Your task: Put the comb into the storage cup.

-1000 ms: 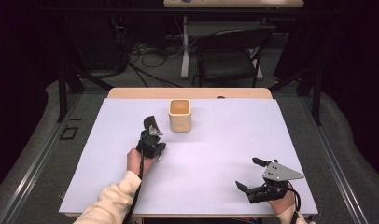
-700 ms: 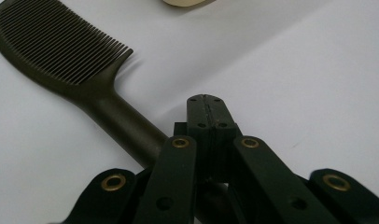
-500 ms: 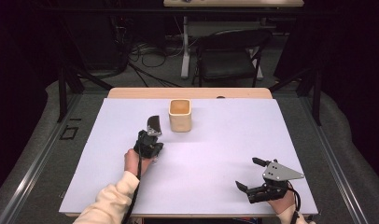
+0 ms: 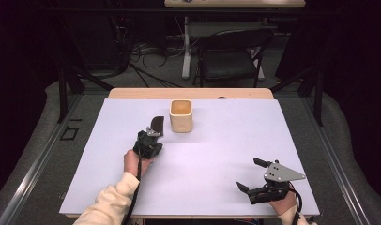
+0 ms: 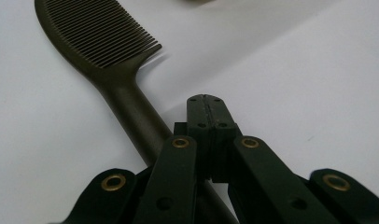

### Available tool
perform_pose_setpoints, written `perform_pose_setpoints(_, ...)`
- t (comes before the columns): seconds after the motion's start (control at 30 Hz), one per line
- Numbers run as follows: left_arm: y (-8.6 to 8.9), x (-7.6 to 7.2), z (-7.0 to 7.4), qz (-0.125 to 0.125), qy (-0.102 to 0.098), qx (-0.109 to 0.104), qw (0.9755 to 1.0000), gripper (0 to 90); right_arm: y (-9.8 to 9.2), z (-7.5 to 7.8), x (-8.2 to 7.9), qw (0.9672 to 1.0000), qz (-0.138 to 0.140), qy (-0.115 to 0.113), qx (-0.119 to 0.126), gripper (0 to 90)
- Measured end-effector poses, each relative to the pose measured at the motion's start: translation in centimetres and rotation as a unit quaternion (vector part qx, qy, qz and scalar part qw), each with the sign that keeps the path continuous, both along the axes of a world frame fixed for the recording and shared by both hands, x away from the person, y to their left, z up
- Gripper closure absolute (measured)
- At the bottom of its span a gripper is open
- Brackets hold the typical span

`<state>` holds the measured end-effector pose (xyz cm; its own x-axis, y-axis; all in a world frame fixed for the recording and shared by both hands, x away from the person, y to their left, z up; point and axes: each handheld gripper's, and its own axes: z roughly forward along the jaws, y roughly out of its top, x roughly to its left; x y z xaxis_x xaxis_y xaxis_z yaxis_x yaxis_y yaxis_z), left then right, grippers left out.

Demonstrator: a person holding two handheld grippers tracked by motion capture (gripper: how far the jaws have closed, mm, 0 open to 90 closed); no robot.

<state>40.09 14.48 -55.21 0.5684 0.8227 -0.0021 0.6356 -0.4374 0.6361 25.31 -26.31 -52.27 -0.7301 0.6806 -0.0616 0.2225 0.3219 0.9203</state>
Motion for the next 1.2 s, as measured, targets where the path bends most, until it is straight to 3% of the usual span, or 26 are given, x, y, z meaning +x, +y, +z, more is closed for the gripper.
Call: perform_pose_setpoints(1.2,0.61,0.16,0.06,0.01,0.003,0.009,0.9999,90.0,0.01,-0.03,0.02,1.0,0.001,0.001,-0.001,0.0)
